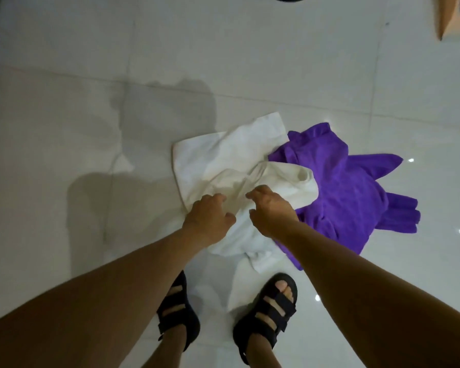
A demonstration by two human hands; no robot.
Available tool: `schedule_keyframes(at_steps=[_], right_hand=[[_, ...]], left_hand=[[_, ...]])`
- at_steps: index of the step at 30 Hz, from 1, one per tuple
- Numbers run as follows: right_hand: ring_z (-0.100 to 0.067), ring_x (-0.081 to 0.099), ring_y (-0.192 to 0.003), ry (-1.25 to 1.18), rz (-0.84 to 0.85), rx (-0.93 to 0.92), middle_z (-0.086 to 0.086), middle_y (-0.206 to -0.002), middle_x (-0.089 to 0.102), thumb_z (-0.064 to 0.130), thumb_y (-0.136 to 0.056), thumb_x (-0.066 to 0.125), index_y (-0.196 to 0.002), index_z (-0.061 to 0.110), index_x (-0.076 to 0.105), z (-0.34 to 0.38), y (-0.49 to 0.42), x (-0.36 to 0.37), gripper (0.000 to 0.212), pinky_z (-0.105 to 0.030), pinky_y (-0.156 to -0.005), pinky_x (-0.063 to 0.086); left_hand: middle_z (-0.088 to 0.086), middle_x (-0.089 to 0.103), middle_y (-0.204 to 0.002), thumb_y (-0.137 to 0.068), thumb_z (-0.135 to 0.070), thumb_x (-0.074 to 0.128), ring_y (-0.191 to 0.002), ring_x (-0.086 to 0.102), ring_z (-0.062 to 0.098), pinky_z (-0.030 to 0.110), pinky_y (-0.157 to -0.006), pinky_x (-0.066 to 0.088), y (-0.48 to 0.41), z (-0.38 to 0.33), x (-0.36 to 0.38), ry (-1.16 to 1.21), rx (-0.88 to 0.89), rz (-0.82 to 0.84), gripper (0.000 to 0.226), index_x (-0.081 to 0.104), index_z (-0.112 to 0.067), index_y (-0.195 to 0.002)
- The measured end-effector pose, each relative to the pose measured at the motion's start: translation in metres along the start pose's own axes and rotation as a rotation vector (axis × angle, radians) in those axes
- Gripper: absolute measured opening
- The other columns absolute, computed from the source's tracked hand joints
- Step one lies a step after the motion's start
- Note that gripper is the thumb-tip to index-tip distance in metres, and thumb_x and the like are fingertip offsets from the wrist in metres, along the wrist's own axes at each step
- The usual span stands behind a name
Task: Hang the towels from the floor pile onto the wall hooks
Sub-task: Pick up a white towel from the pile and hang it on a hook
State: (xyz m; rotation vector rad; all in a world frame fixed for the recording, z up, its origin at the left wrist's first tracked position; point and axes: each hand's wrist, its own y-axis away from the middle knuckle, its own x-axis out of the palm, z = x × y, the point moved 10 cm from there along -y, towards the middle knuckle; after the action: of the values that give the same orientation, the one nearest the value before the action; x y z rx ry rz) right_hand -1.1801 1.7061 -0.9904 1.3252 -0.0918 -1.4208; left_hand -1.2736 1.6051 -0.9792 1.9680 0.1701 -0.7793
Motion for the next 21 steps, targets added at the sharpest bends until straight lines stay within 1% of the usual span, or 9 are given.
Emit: schedule_keyframes(at_steps=[3, 4, 6, 9, 12, 14, 17, 19, 21], right_hand=[[-0.026, 0.051, -0.116, 0.166, -0.003, -0.113, 0.002, -0.15, 0.031, 0.013, -0.091, 0.047, -0.139, 0.025, 0.044, 0.001, -0.029, 0.022, 0.049, -0.036, -0.091, 0.046], [-0.027, 0.053, -0.113, 0.208, 0.005, -0.137, 0.002, -0.148, 0.032, 0.013, -0.091, 0.046, -0.137, 0.025, 0.046, 0.0, -0.035, 0.028, 0.047, -0.037, -0.089, 0.047], [-0.027, 0.057, -0.102, 0.281, 0.003, -0.172, -0.001, -0.134, 0.043, 0.014, -0.092, 0.045, -0.127, 0.023, 0.054, -0.002, -0.043, 0.034, 0.037, -0.037, -0.081, 0.049], [-0.027, 0.061, -0.084, 0.349, -0.025, -0.209, -0.003, -0.109, 0.052, 0.014, -0.092, 0.048, -0.109, 0.019, 0.059, 0.001, -0.045, 0.032, 0.02, -0.032, -0.063, 0.043], [-0.029, 0.061, -0.074, 0.304, -0.06, -0.211, -0.002, -0.101, 0.053, 0.014, -0.091, 0.05, -0.102, 0.017, 0.057, 0.008, -0.031, 0.017, 0.012, -0.032, -0.057, 0.042], [-0.031, 0.06, -0.069, 0.284, -0.112, -0.221, -0.002, -0.097, 0.055, 0.014, -0.09, 0.053, -0.098, 0.015, 0.058, 0.017, -0.014, -0.005, 0.009, -0.033, -0.055, 0.045], [-0.029, 0.061, -0.074, 0.184, -0.152, -0.213, -0.001, -0.094, 0.061, 0.024, -0.091, 0.055, -0.097, 0.016, 0.057, 0.037, 0.019, -0.045, 0.011, -0.035, -0.06, 0.048], [-0.027, 0.061, -0.074, -0.042, -0.135, -0.153, 0.0, -0.086, 0.065, 0.031, -0.091, 0.055, -0.097, 0.02, 0.05, 0.05, 0.043, -0.075, 0.014, -0.033, -0.061, 0.044], [-0.025, 0.062, -0.069, -0.275, -0.148, -0.124, -0.001, -0.076, 0.066, 0.033, -0.091, 0.053, -0.092, 0.026, 0.042, 0.07, 0.07, -0.113, 0.013, -0.034, -0.061, 0.046]], left_hand=[[0.006, 0.048, -0.139, -0.088, -0.041, 0.053, -0.122, 0.049, 0.027, 0.042, -0.099, 0.046, -0.02, 0.02, 0.02, 0.034, -0.034, 0.026, 0.058, 0.04, -0.021, -0.141], [0.006, 0.046, -0.139, -0.088, -0.042, 0.053, -0.123, 0.048, 0.027, 0.042, -0.1, 0.045, -0.023, 0.026, 0.025, 0.044, -0.046, 0.034, 0.058, 0.04, -0.021, -0.141], [0.006, 0.044, -0.141, -0.089, -0.041, 0.054, -0.126, 0.045, 0.028, 0.041, -0.101, 0.042, -0.027, 0.036, 0.03, 0.057, -0.057, 0.045, 0.059, 0.039, -0.021, -0.142], [0.007, 0.043, -0.141, -0.089, -0.04, 0.053, -0.127, 0.043, 0.028, 0.04, -0.102, 0.041, -0.024, 0.043, 0.03, 0.076, -0.051, 0.054, 0.059, 0.038, -0.021, -0.142], [0.006, 0.043, -0.142, -0.089, -0.039, 0.054, -0.128, 0.043, 0.027, 0.039, -0.103, 0.04, -0.01, 0.041, 0.024, 0.074, -0.042, 0.072, 0.059, 0.037, -0.021, -0.143], [0.006, 0.042, -0.143, -0.089, -0.039, 0.055, -0.128, 0.043, 0.026, 0.04, -0.104, 0.04, 0.003, 0.033, 0.015, 0.074, -0.028, 0.08, 0.061, 0.036, -0.02, -0.144], [0.002, 0.042, -0.143, -0.084, -0.042, 0.063, -0.128, 0.042, 0.022, 0.033, -0.102, 0.039, 0.03, 0.01, -0.009, 0.143, 0.029, 0.089, 0.069, 0.035, -0.023, -0.144], [-0.003, 0.043, -0.142, -0.081, -0.044, 0.067, -0.128, 0.042, 0.017, 0.024, -0.097, 0.035, 0.053, -0.015, -0.034, 0.186, 0.113, 0.09, 0.071, 0.037, -0.023, -0.142], [-0.005, 0.053, -0.128, -0.082, -0.043, 0.068, -0.118, 0.049, 0.014, 0.018, -0.086, 0.033, 0.075, -0.04, -0.069, 0.22, 0.181, 0.047, 0.057, 0.047, -0.022, -0.13]])
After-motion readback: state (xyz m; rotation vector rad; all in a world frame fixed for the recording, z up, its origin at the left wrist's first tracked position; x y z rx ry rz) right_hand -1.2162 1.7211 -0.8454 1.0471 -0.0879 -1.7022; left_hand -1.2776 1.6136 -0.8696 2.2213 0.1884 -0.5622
